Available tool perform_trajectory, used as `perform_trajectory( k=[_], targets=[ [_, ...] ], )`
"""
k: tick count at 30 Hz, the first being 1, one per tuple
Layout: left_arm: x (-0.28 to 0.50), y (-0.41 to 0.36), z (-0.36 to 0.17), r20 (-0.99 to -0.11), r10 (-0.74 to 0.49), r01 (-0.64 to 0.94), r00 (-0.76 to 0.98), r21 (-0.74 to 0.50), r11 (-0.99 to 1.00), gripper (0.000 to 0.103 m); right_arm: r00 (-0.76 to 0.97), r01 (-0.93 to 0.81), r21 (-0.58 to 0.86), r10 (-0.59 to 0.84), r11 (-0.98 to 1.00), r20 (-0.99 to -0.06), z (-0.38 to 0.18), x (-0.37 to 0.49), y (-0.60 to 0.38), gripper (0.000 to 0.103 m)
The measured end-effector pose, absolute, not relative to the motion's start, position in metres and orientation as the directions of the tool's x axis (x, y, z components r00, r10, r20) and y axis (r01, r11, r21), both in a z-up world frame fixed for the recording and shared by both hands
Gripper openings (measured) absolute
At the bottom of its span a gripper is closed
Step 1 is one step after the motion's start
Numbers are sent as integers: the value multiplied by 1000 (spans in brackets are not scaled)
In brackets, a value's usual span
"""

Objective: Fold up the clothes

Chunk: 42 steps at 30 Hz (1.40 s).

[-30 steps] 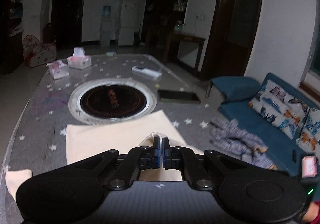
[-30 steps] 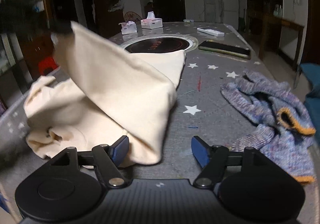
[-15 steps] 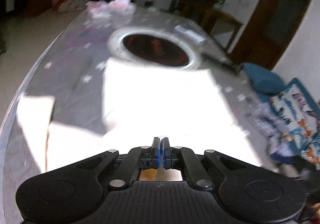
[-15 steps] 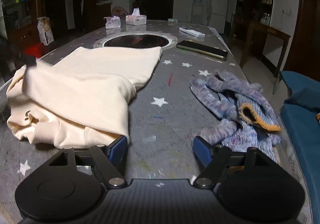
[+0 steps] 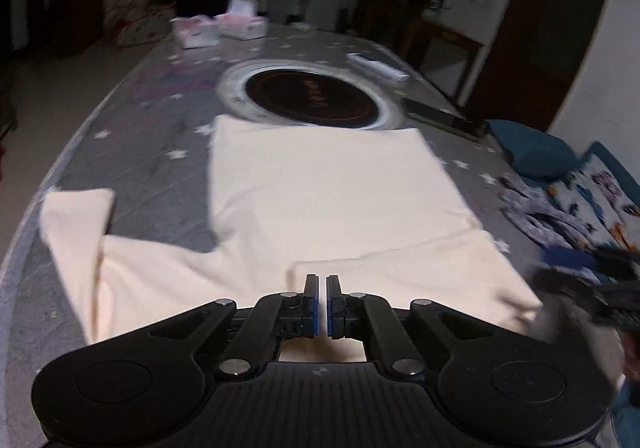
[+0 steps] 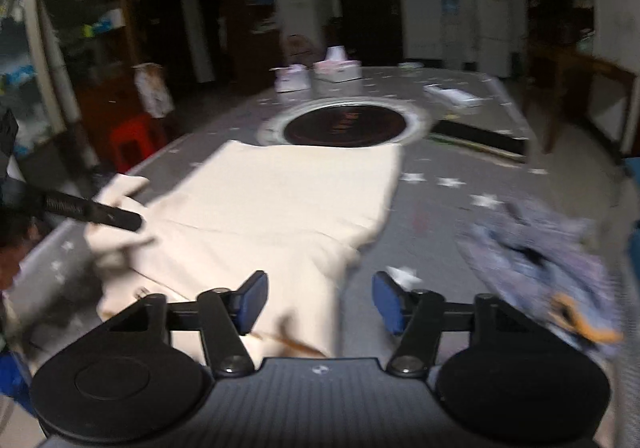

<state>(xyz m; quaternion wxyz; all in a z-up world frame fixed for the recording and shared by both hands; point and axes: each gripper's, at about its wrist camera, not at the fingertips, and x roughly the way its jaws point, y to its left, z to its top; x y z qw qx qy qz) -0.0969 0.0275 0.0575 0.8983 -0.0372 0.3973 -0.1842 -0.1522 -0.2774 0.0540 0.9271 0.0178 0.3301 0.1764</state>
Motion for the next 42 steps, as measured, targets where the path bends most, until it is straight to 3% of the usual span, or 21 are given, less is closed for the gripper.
perform_trajectory(
  k=[6, 9, 15, 24, 29, 31, 34, 39, 42],
  targets=[
    [-99, 15, 41, -725, -392, 353, 567, -216, 910, 4, 669, -349, 221, 407, 911, -622, 37, -116, -260, 40],
    [-97, 27, 31, -738, -380, 313, 557, -237, 920, 4, 649, -314, 220, 378, 924, -660, 24, -105, -261, 37],
    [-105, 67, 39, -681, -387, 248, 622, -297, 922, 6, 680, -334, 162, 356, 929, -641, 29, -115, -258, 37],
    [-73, 143, 48, -688, -137, -21, 712, -216, 976, 6, 663, -383, 111, 357, 917, -658, 23, -112, -230, 37],
    [-36, 143, 43, -704, -34, -39, 710, -88, 995, 25, 663, -396, 103, 362, 912, -656, 27, -114, -224, 38],
    [-21, 139, 39, -705, 3, -44, 709, -39, 998, 42, 663, -398, 100, 361, 912, -656, 27, -115, -222, 38],
    [-5, 135, 32, -718, 33, -45, 695, 3, 999, 50, 663, -399, 97, 360, 912, -656, 28, -116, -220, 42],
    [6, 133, 22, -719, 70, -46, 692, 52, 998, 47, 667, -401, 96, 362, 911, -651, 32, -118, -220, 44],
    [5, 141, 23, -714, 66, -53, 697, 40, 998, 13, 673, -402, 96, 365, 911, -644, 35, -121, -221, 44]
  ],
)
